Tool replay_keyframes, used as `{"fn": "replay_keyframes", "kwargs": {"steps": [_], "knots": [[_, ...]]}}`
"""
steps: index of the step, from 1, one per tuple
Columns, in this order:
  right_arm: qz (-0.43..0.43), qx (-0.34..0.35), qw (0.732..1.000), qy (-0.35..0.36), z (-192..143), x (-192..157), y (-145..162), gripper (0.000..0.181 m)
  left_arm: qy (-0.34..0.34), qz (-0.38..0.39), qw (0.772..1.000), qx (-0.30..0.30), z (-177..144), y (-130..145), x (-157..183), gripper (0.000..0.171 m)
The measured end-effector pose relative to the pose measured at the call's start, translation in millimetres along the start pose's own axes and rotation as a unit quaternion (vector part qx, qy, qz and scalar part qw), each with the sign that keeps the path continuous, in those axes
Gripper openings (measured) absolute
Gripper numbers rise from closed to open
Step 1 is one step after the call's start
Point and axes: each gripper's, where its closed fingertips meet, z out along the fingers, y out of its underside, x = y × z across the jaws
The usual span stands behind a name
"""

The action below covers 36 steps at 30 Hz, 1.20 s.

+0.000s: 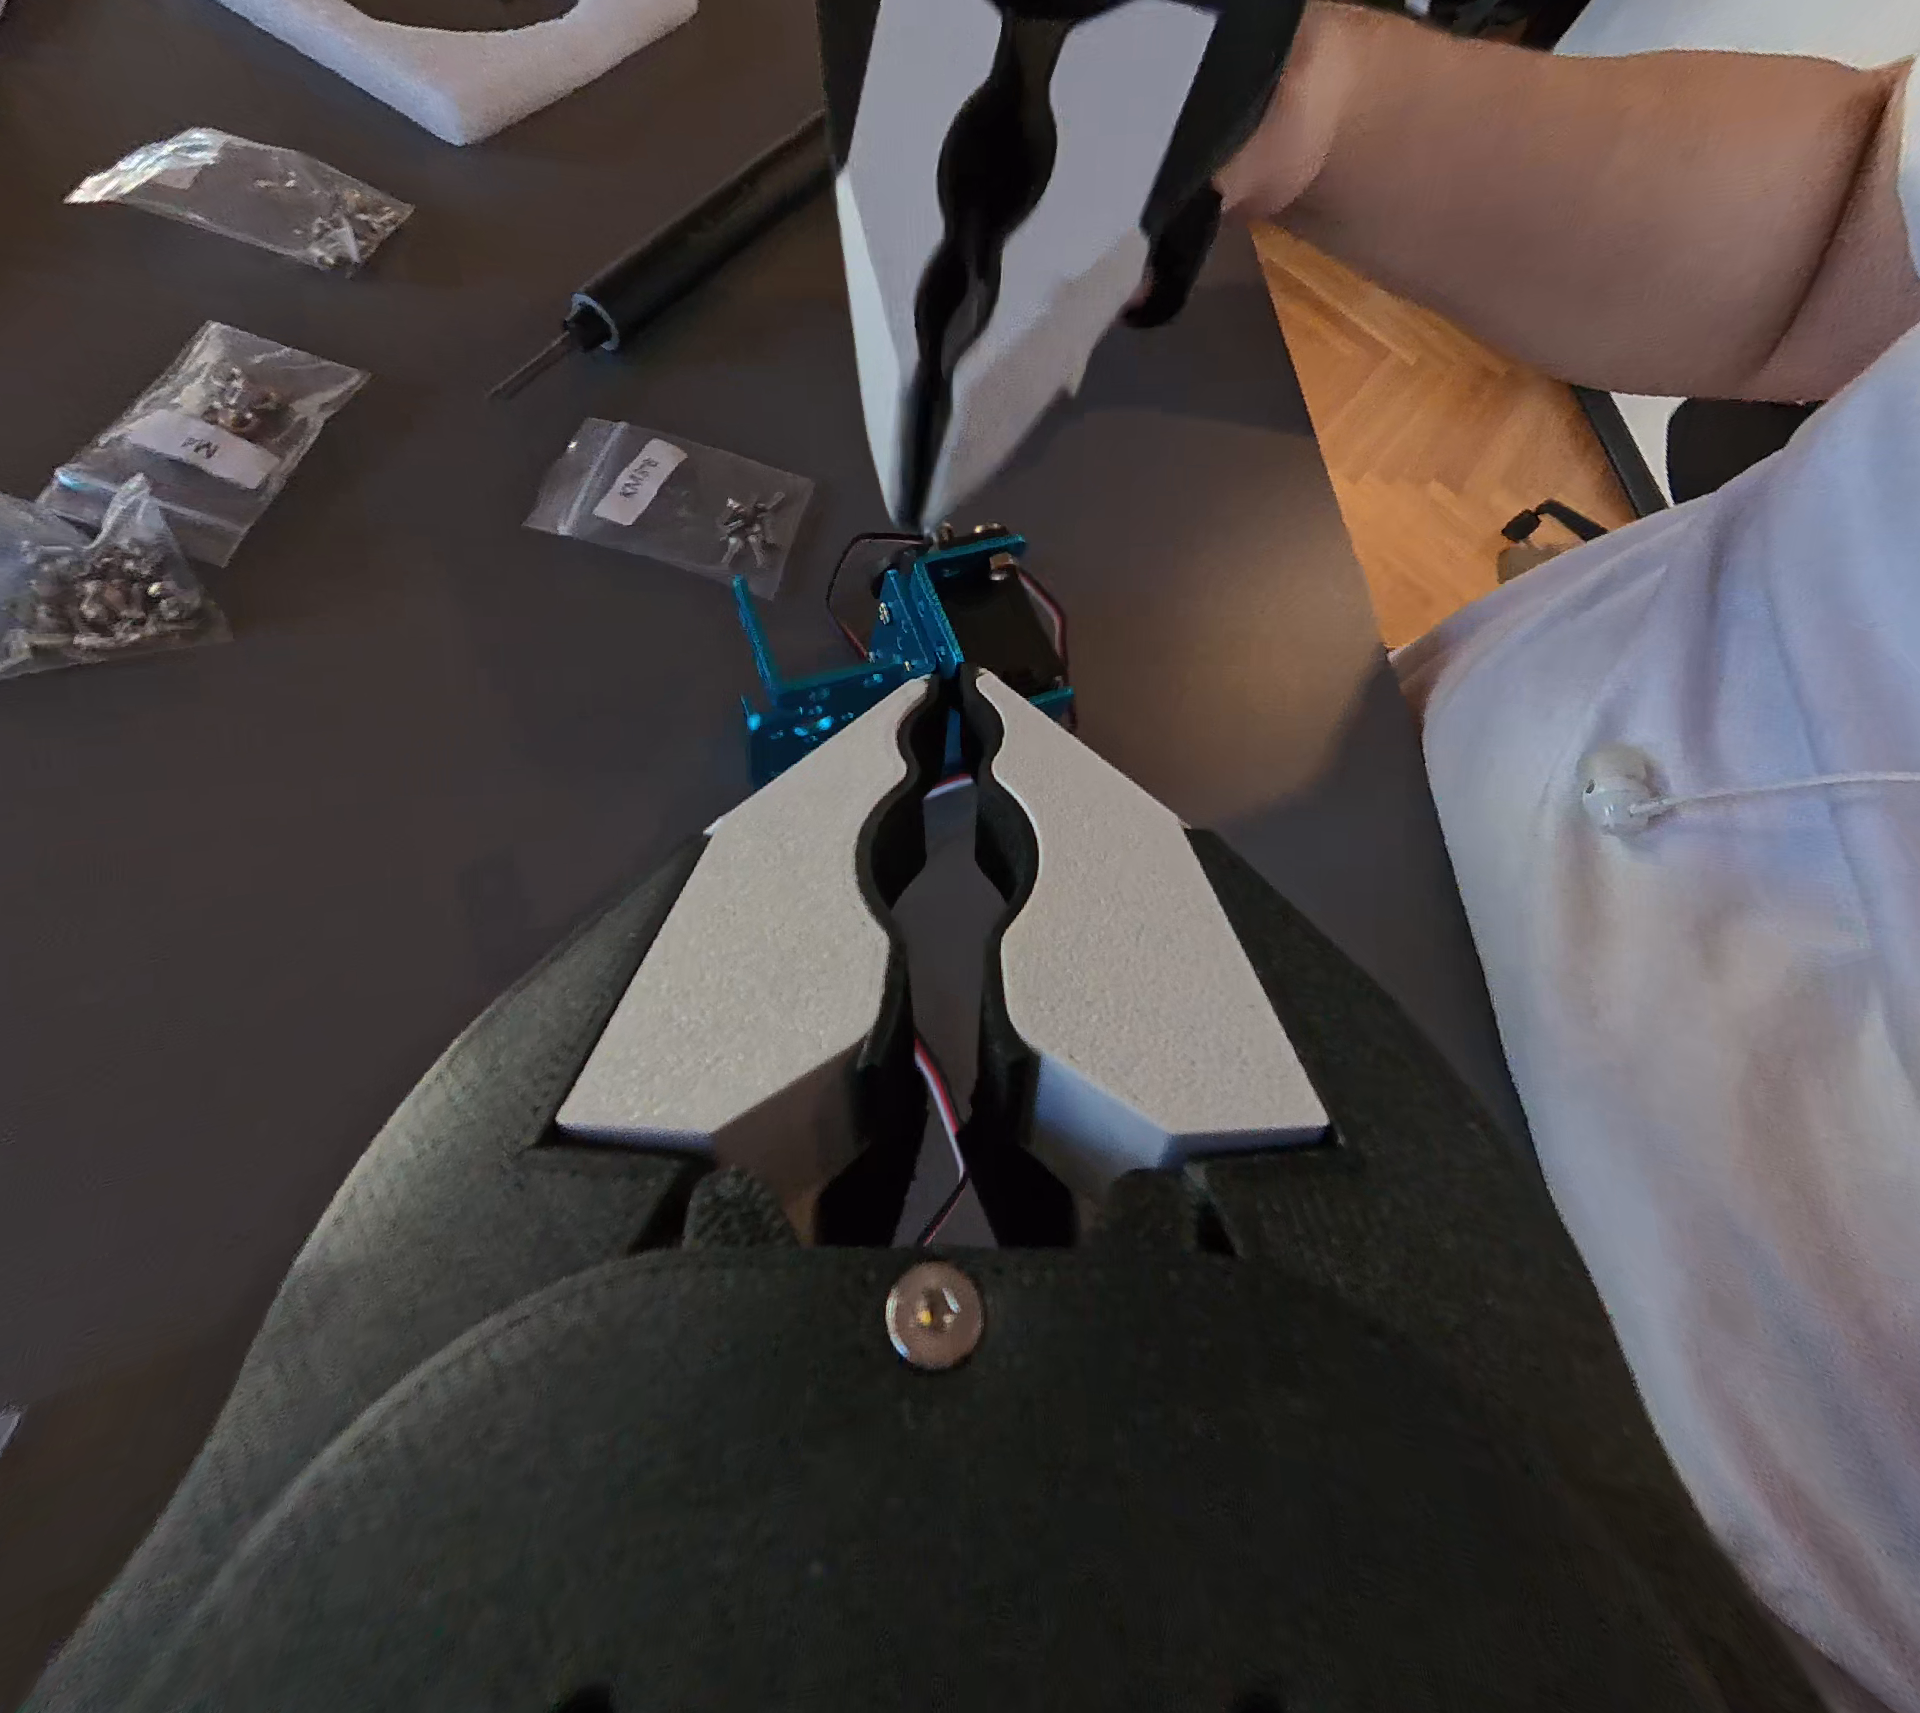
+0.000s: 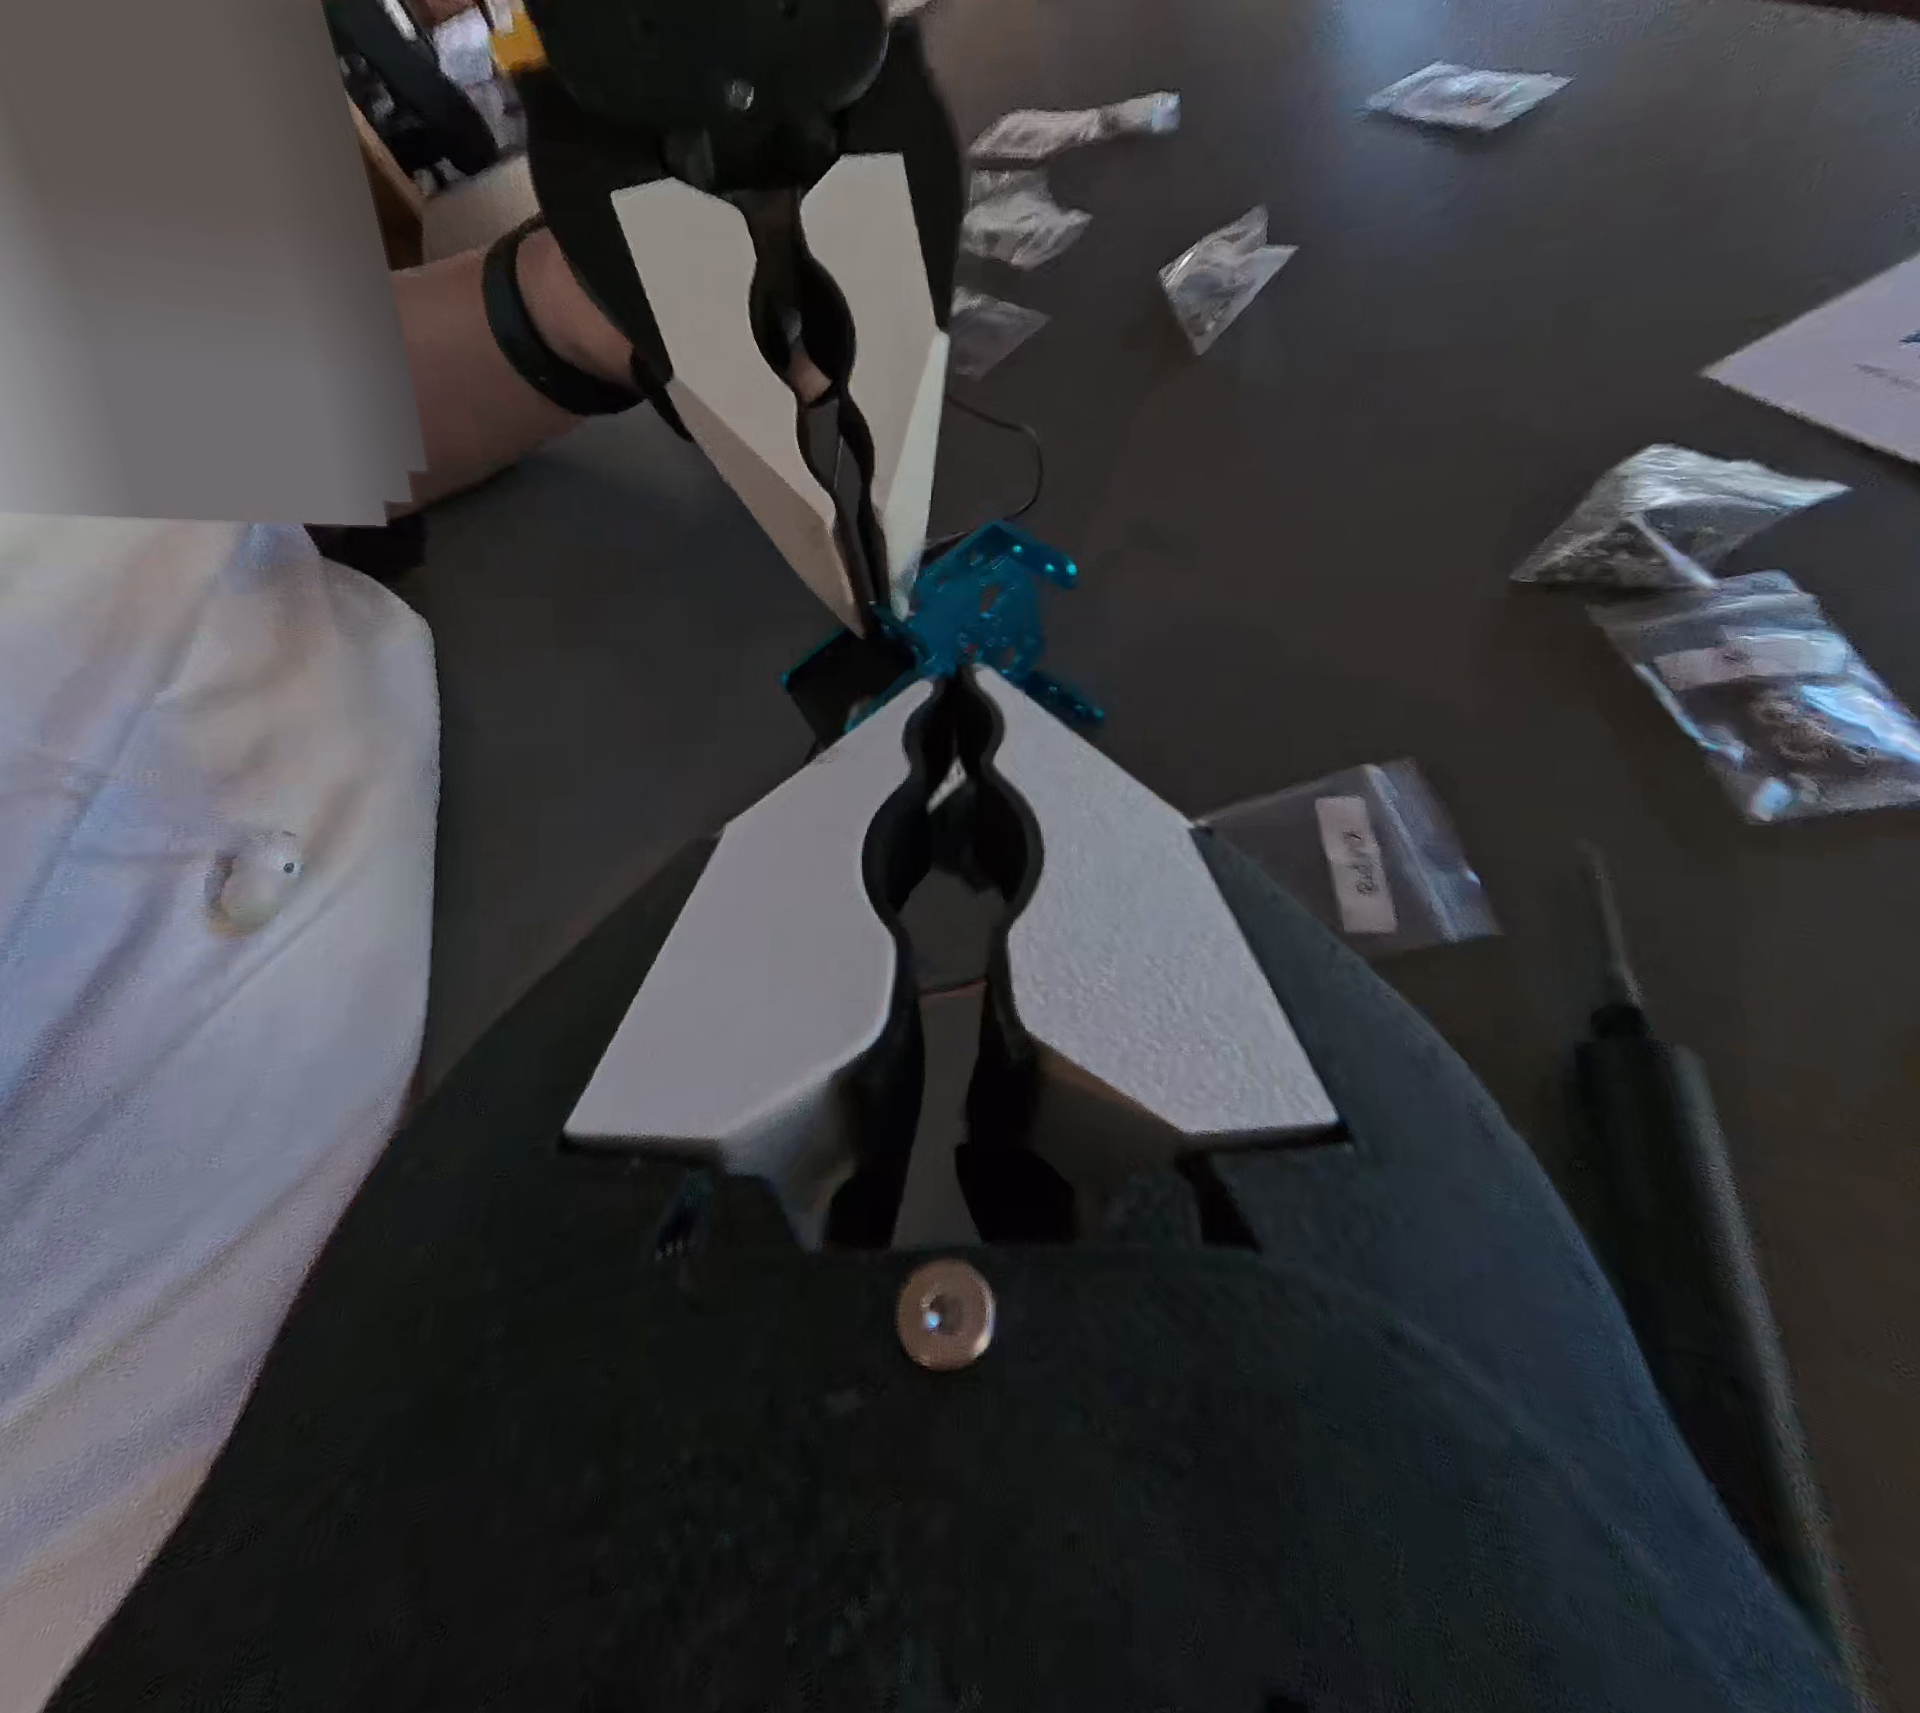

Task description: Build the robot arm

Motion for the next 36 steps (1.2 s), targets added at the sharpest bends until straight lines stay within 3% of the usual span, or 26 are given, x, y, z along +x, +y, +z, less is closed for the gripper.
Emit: {"fn": "replay_keyframes", "kwargs": {"steps": [2, 6, 9, 12, 16, 21, 26, 29, 36], "knots": [[-0.019, -0.012, 1.0, 0.016, 4.3, 0.1, 0.2, 0.0, -0.004, -0.001, 1.0, -0.004, 0.6, -0.7, 0.0, 0.001], [0.048, 0.013, 0.994, 0.092, -19.0, 29.3, -4.8, 0.0, -0.007, -0.028, 1.0, 0.005, 1.7, -2.4, -0.5, 0.001], [0.078, 0.021, 0.994, 0.075, -19.3, 14.0, -4.5, 0.011, -0.018, -0.031, 0.999, 0.003, 1.1, -2.4, -1.1, 0.001], [0.107, 0.023, 0.992, 0.062, -16.1, 7.4, -0.2, 0.0, -0.026, -0.023, 0.999, -0.001, 0.5, -2.6, -1.7, 0.001], [0.172, 0.027, 0.983, 0.06, -9.1, -2.0, -3.7, 0.017, -0.03, -0.05, 0.998, 0.007, -0.9, -5.7, -4.4, 0.0], [0.096, -0.003, 0.979, 0.179, -11.7, 1.9, -6.2, 0.009, -0.046, -0.075, 0.996, 0.007, -2.0, -7.8, -7.1, 0.0], [0.067, -0.005, 0.983, 0.173, -19.2, 5.8, -2.7, 0.006, -0.046, -0.124, 0.991, 0.004, -3.2, -11.7, -9.3, 0.0], [0.038, -0.006, 0.984, 0.174, -18.0, 4.2, 1.9, 0.024, -0.05, -0.149, 0.987, 0.001, -3.5, -13.7, -11.3, 0.0], [0.059, 0.033, 0.986, 0.152, -13.7, 6.3, 3.2, 0.01, -0.048, -0.164, 0.985, -0.008, -2.8, -13.3, -8.8, 0.0]]}}
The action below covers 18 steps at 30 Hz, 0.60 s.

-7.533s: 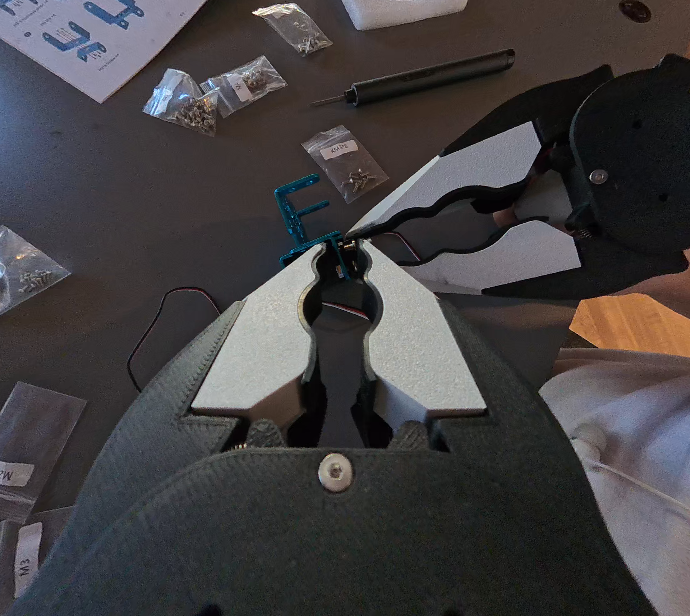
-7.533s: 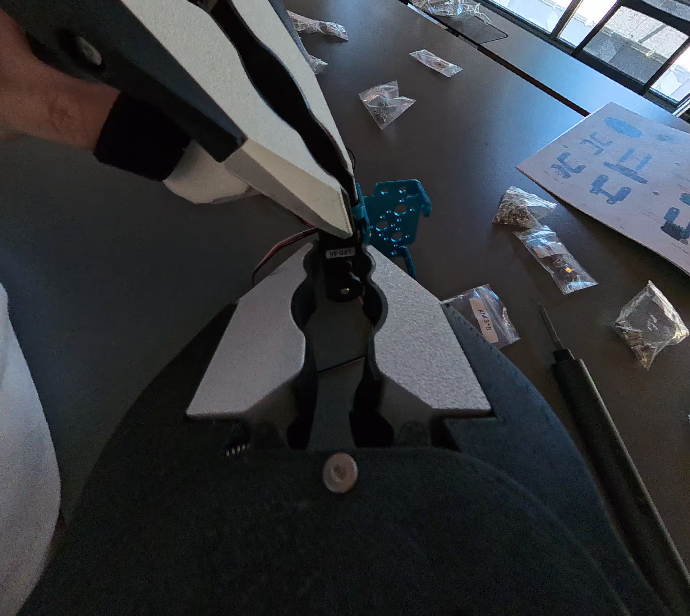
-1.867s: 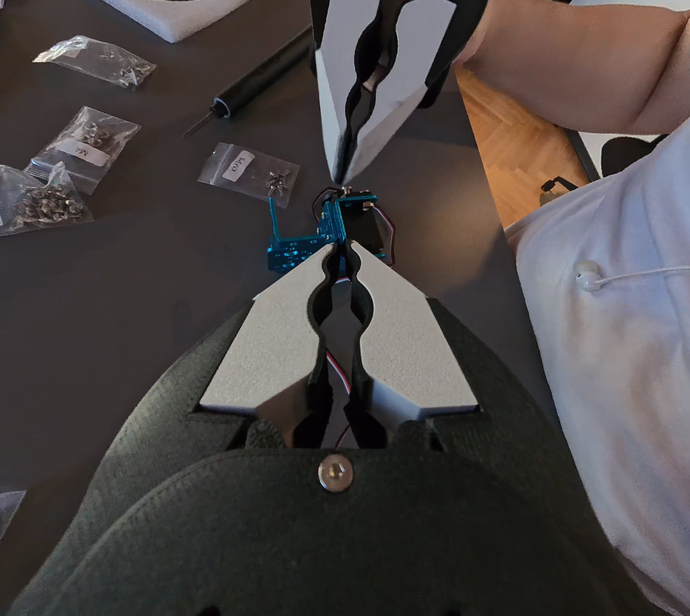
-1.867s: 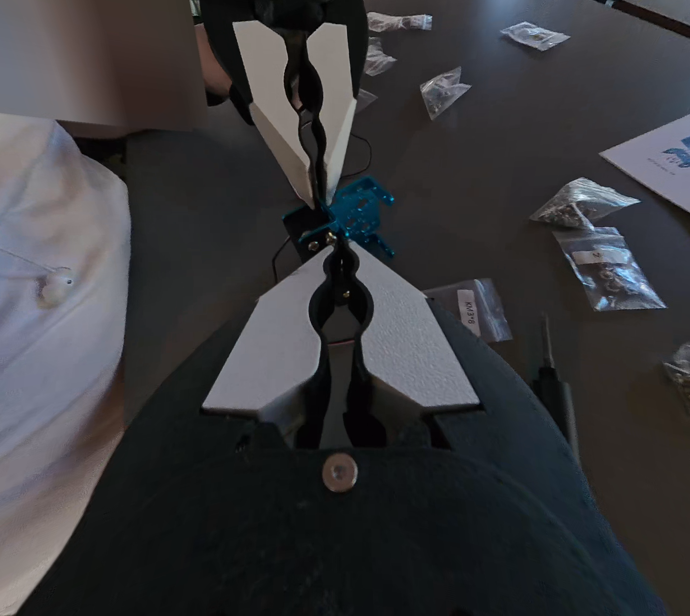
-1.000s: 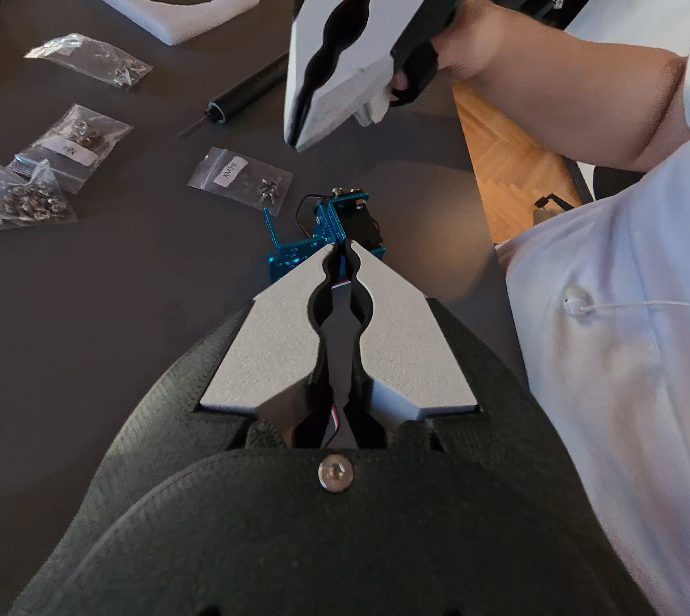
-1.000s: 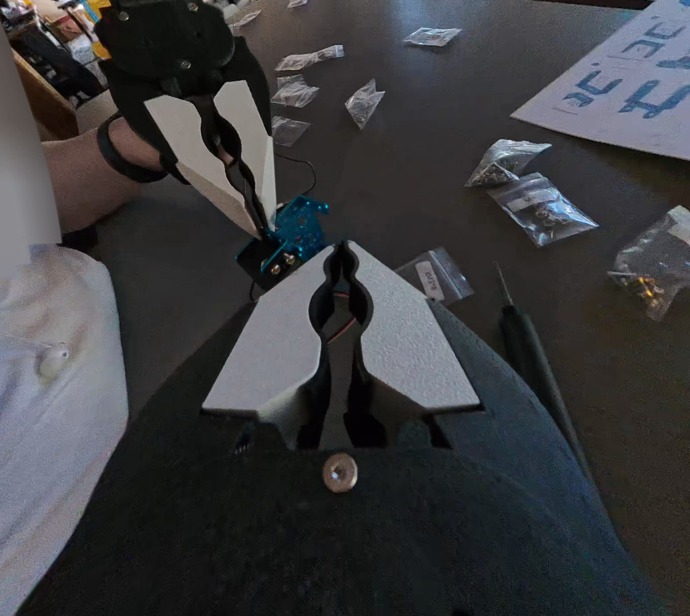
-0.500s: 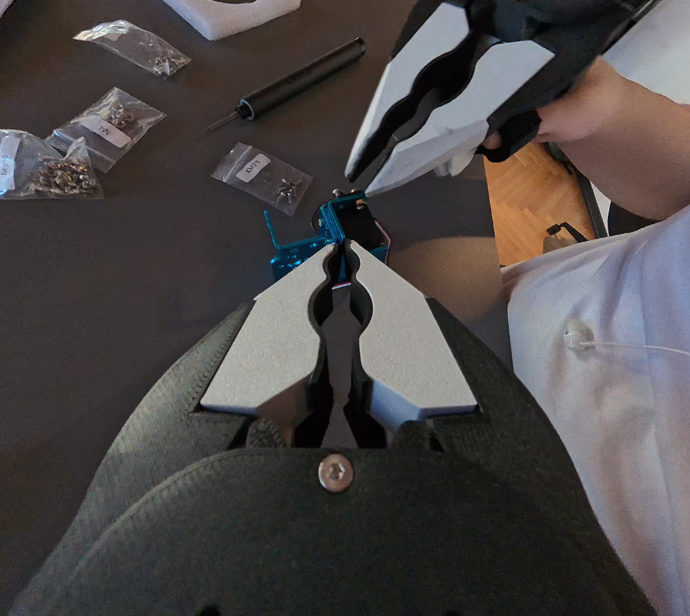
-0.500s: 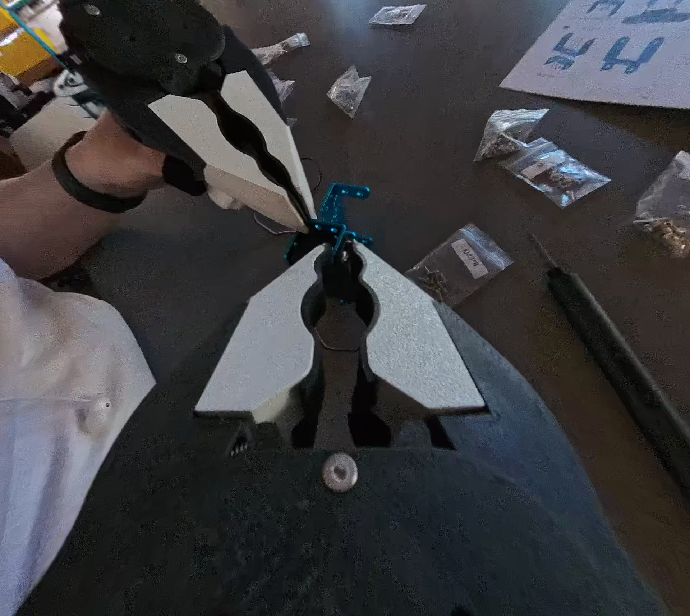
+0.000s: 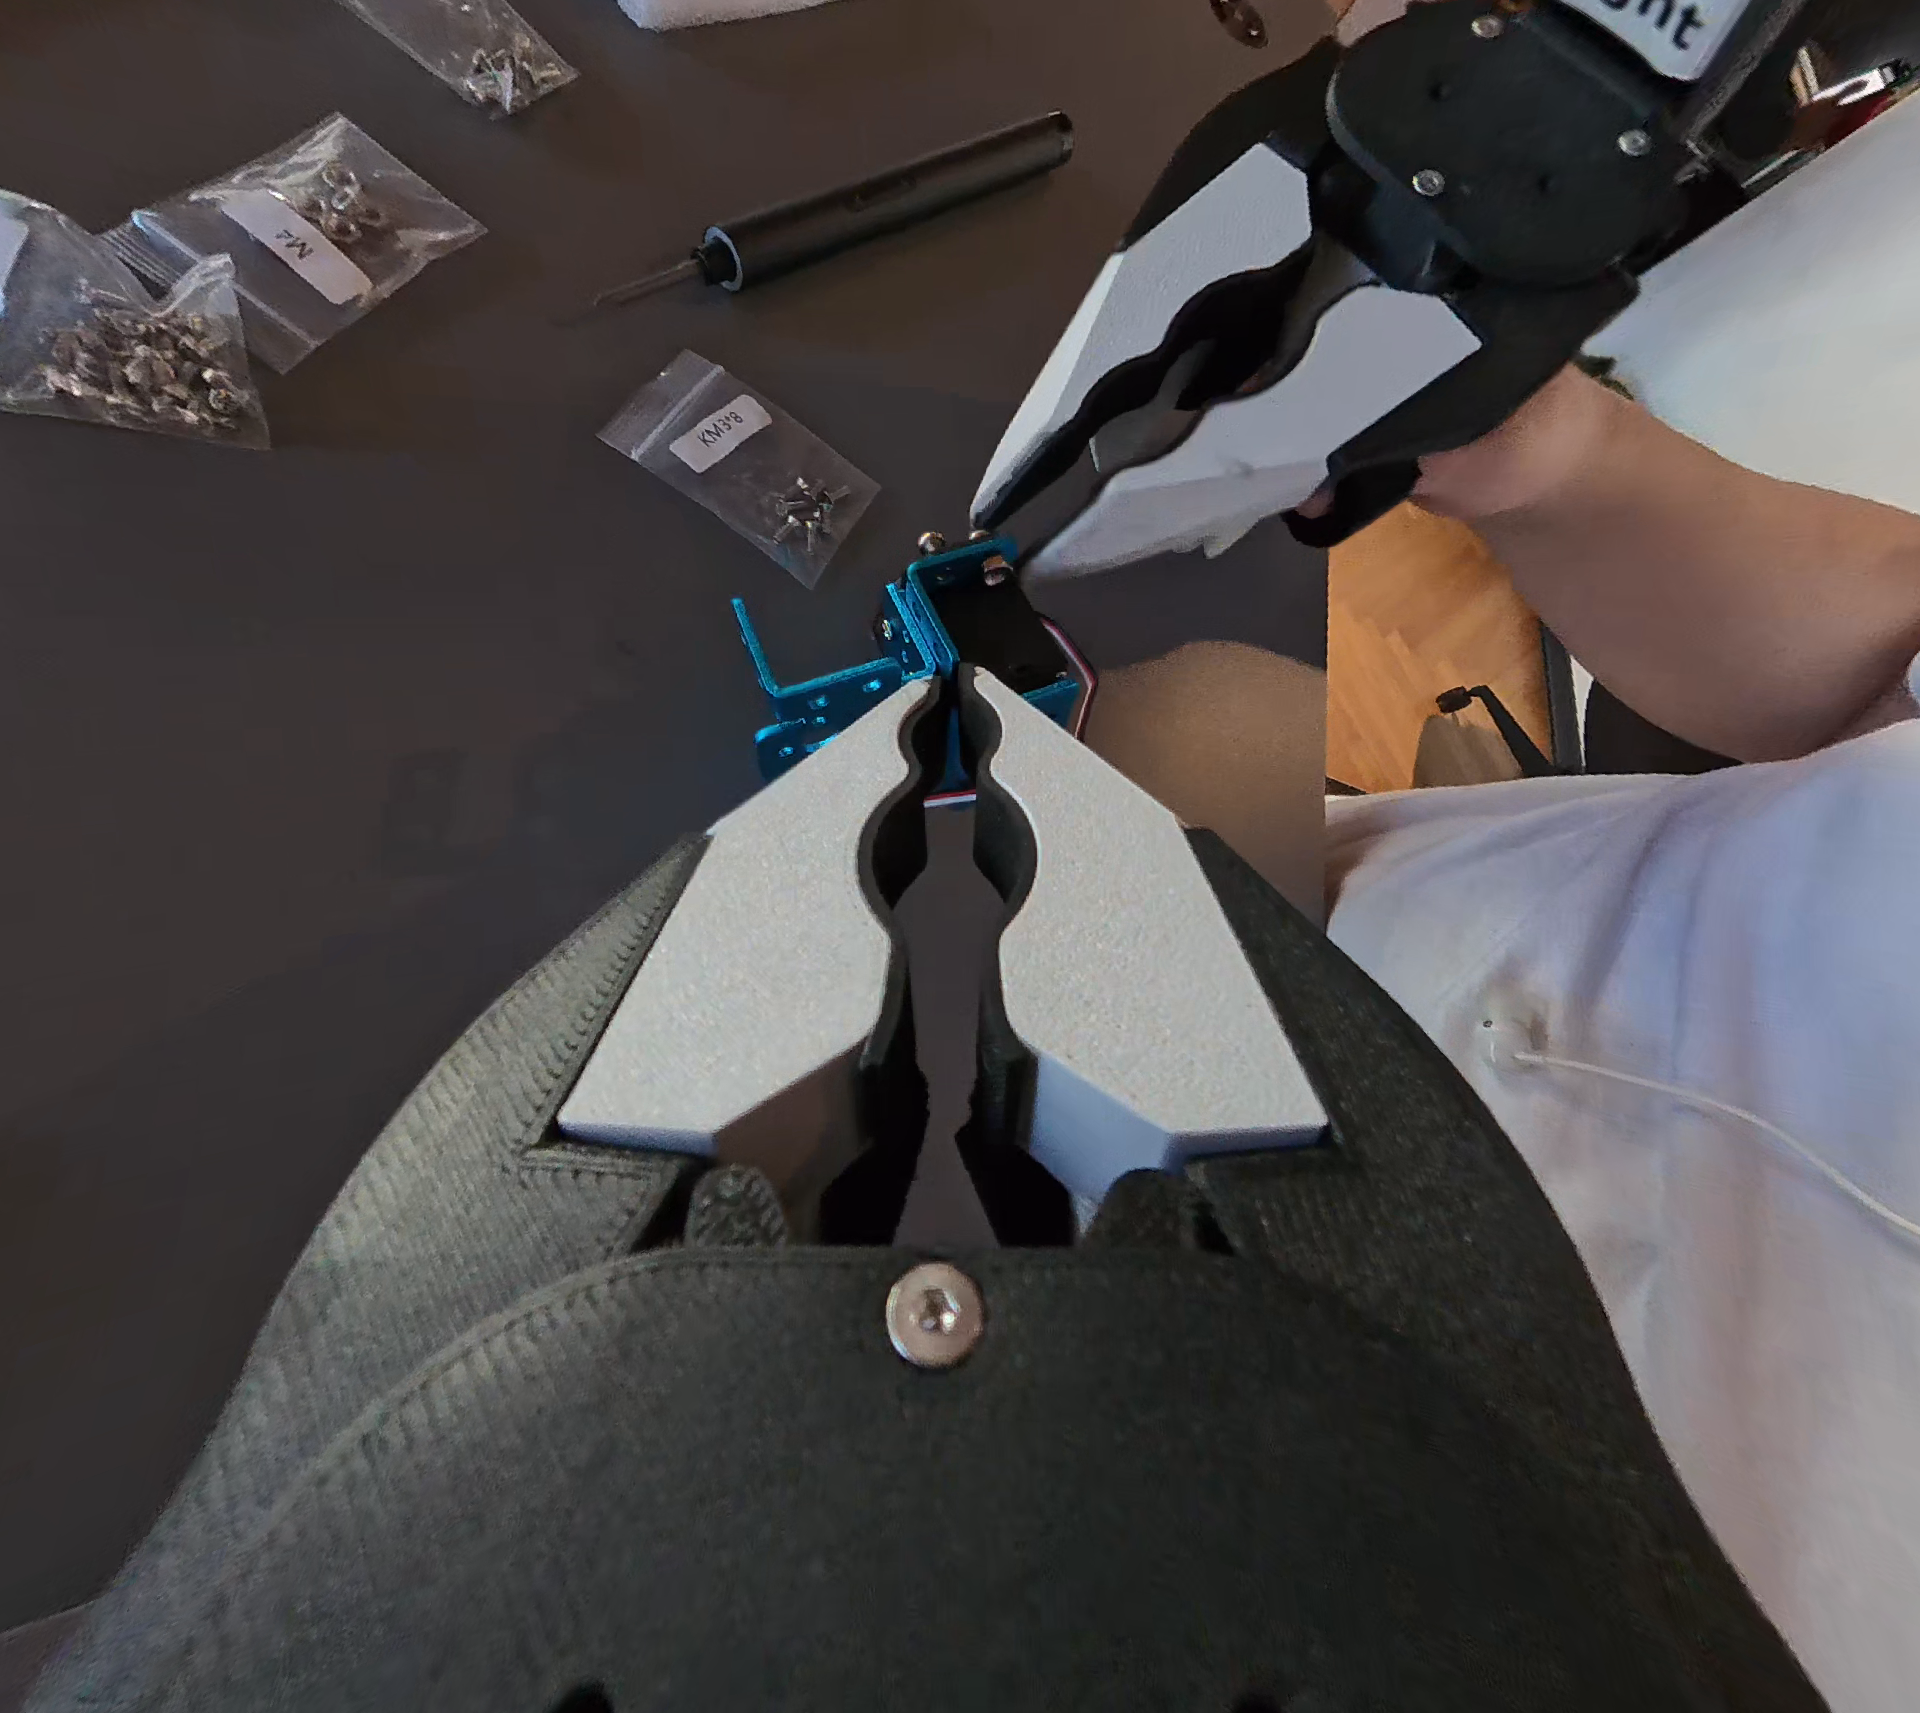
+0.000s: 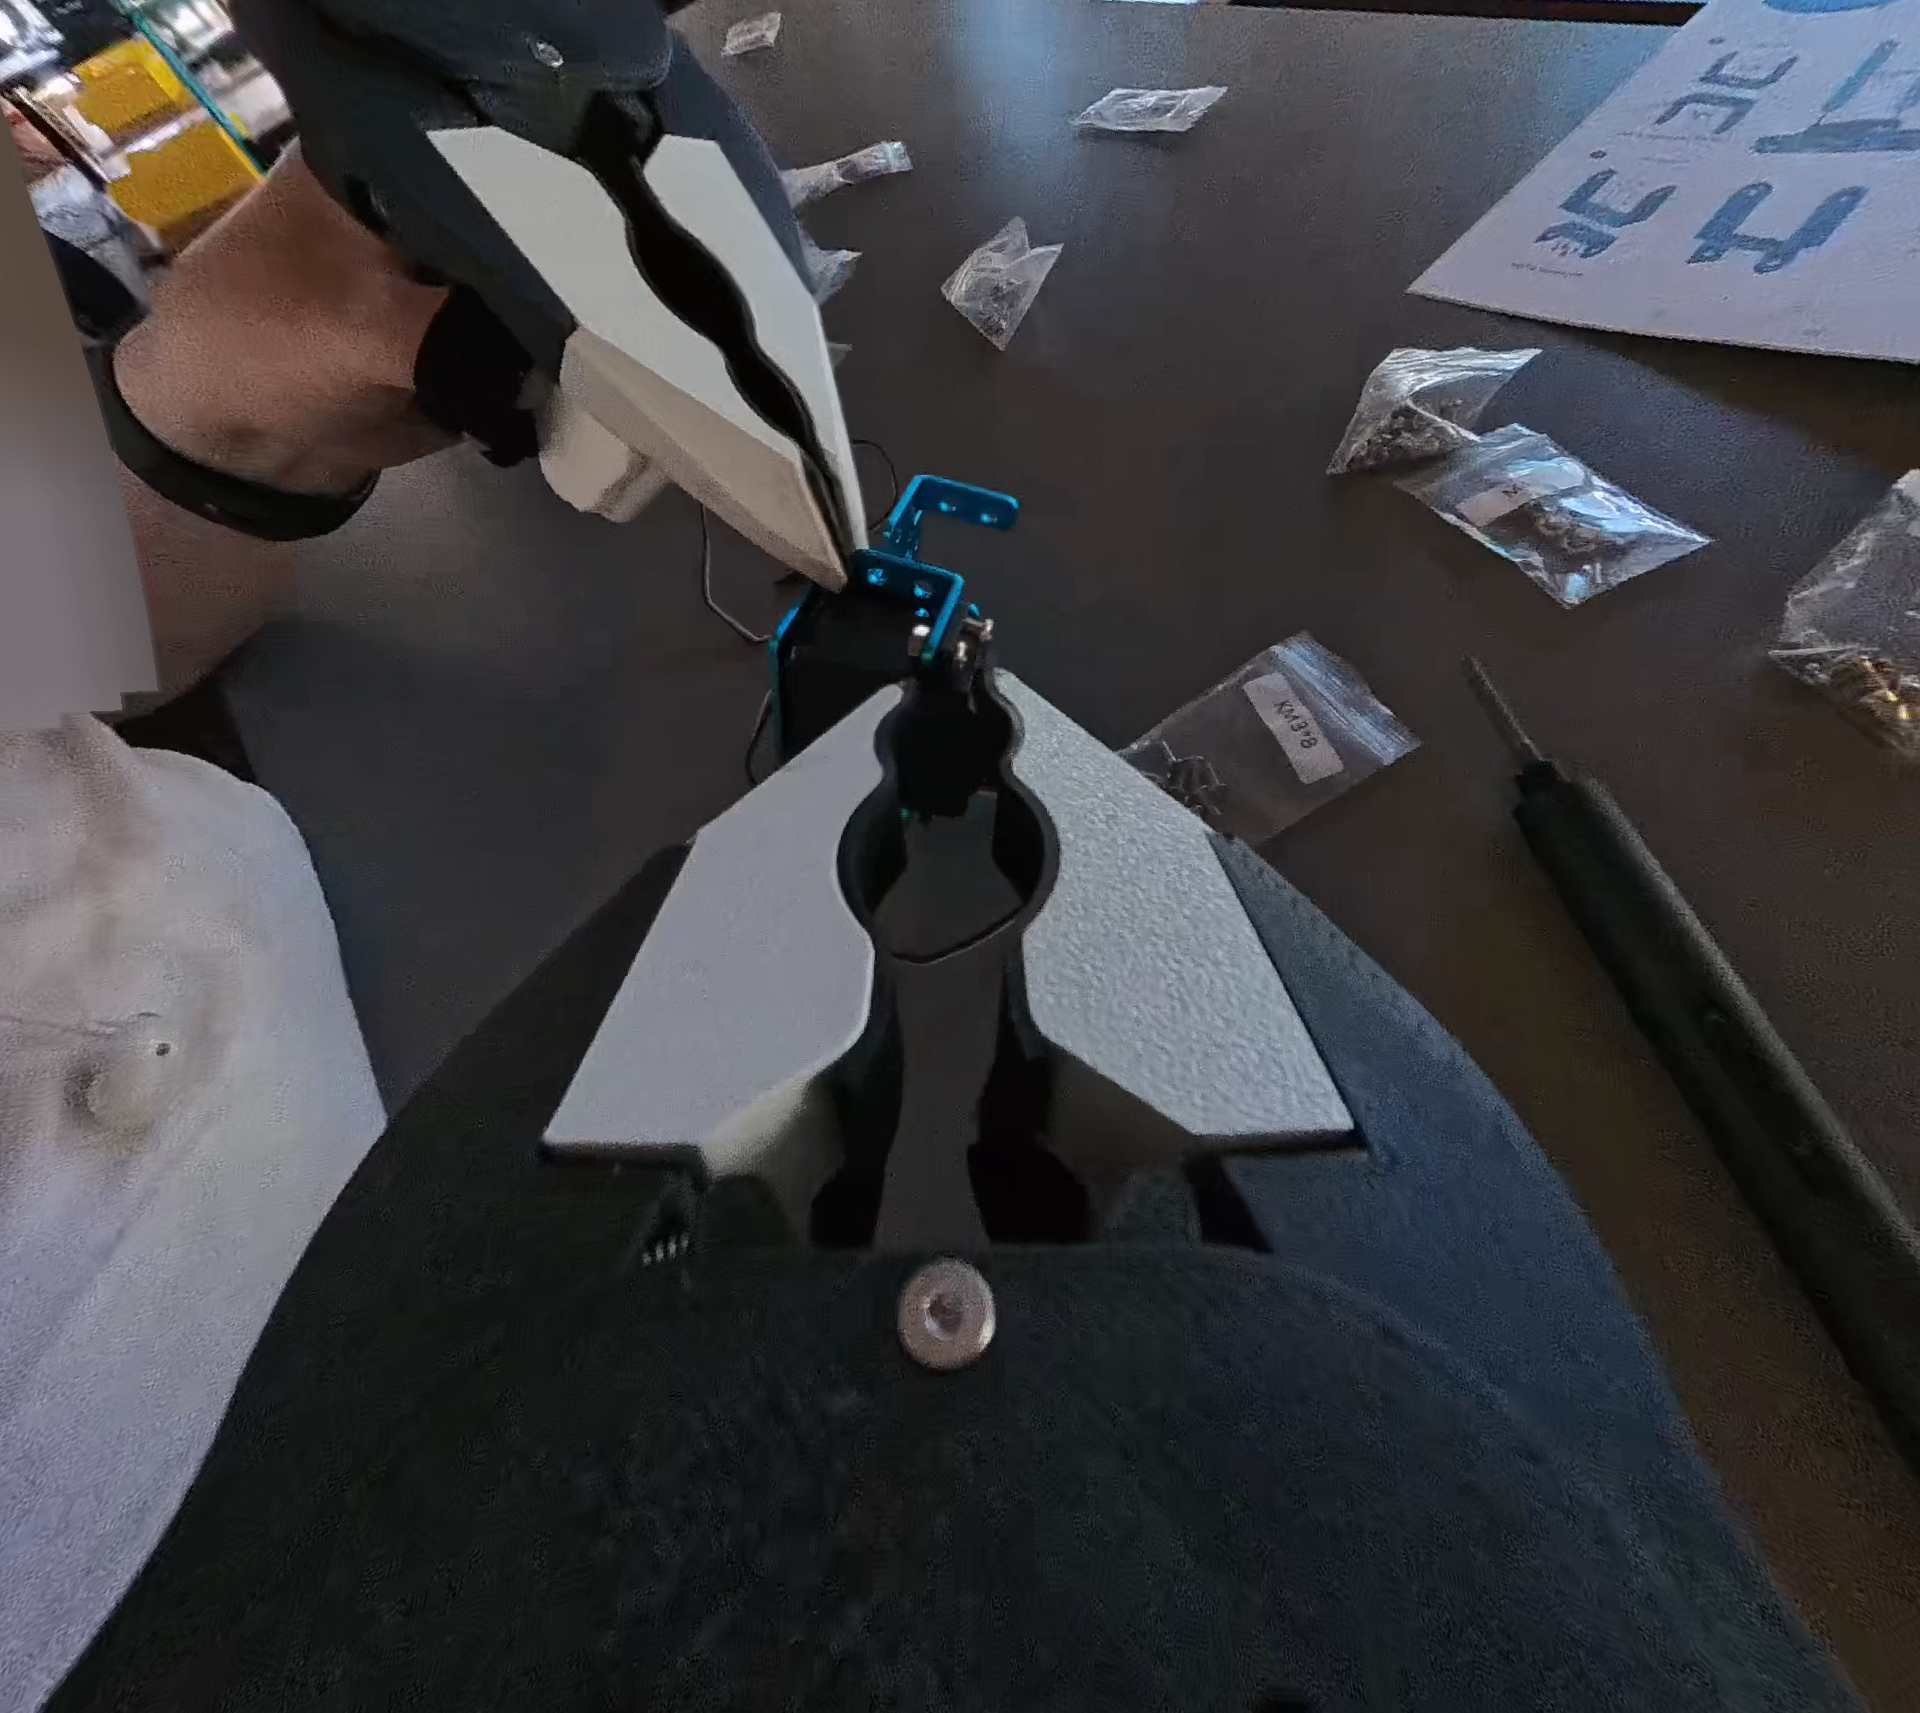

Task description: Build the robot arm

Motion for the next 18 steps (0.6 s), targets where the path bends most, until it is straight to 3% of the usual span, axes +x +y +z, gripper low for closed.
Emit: {"fn": "replay_keyframes", "kwargs": {"steps": [6, 14, 18], "knots": [[0.056, 0.031, 0.998, -0.028, -6.2, -4.4, -14.2, 0.021, -0.019, 0.016, 1.0, 0.0, 1.1, 5.2, 2.7, 0.0], [0.028, -0.064, 0.994, 0.089, 6.1, -5.1, -1.9, 0.031, -0.075, 0.048, 0.996, 0.015, 2.9, 14.3, 9.3, 0.001], [-0.013, -0.091, 0.989, 0.113, 13.8, -7.7, 2.3, 0.013, -0.075, 0.056, 0.996, 0.016, 4.2, 14.6, 11.7, 0.001]]}}
